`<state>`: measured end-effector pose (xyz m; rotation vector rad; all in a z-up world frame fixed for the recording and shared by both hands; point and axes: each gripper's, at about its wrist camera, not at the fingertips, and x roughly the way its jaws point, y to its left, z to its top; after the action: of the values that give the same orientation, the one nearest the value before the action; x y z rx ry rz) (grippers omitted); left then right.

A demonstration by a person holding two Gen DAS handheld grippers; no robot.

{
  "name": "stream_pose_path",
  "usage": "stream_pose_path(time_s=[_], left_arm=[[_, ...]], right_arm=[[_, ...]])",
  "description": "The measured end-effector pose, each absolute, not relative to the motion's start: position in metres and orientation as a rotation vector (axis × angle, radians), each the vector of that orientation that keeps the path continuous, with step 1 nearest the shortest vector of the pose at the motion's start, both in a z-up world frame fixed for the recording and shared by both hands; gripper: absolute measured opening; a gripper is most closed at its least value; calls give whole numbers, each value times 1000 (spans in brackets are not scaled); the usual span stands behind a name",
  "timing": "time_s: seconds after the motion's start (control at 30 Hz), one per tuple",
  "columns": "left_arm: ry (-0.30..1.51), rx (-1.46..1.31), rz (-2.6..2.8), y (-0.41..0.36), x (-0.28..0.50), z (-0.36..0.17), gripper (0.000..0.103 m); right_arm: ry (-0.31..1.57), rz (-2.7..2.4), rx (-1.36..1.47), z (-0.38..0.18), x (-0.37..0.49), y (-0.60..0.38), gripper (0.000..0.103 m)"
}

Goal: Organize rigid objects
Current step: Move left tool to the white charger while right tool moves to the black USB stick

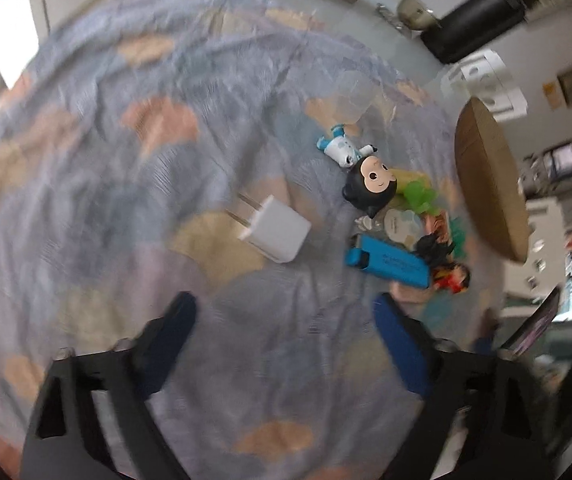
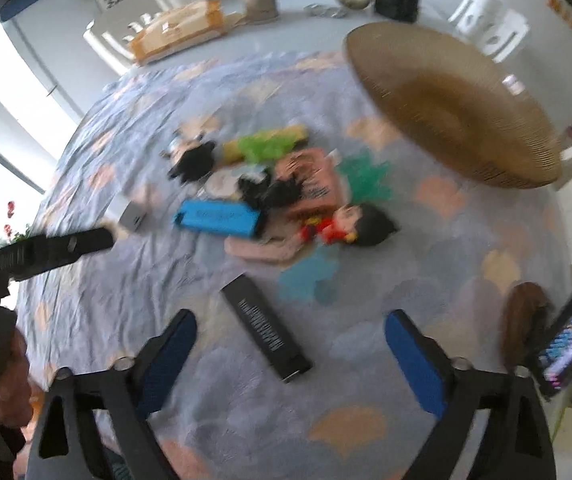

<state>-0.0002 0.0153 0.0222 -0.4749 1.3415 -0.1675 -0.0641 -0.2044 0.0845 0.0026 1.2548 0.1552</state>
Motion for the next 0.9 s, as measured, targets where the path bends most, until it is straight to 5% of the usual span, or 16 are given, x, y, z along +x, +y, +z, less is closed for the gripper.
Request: stream_pose_path(time_s=[0.07,0.23,0.4,0.63,0.9], left_arm=[[1354,-534,-178,13,6,14,55],[1326,-509,-146,4,20,13,54],[1306,-386,-127,11,23,18,37],[1285,-383,-185,33,17,28,35],[1333,-445,-213,23,19,15,43]], right_arm=[[1262,195,-13,78,-67,-198,74],[1292,214,14,65,-67,-203,65],[1318,209,37,58,-63,-214,54],[1313,243,26,60,-61,-212,54],[1341,309,-34,44,-49,-194,54]])
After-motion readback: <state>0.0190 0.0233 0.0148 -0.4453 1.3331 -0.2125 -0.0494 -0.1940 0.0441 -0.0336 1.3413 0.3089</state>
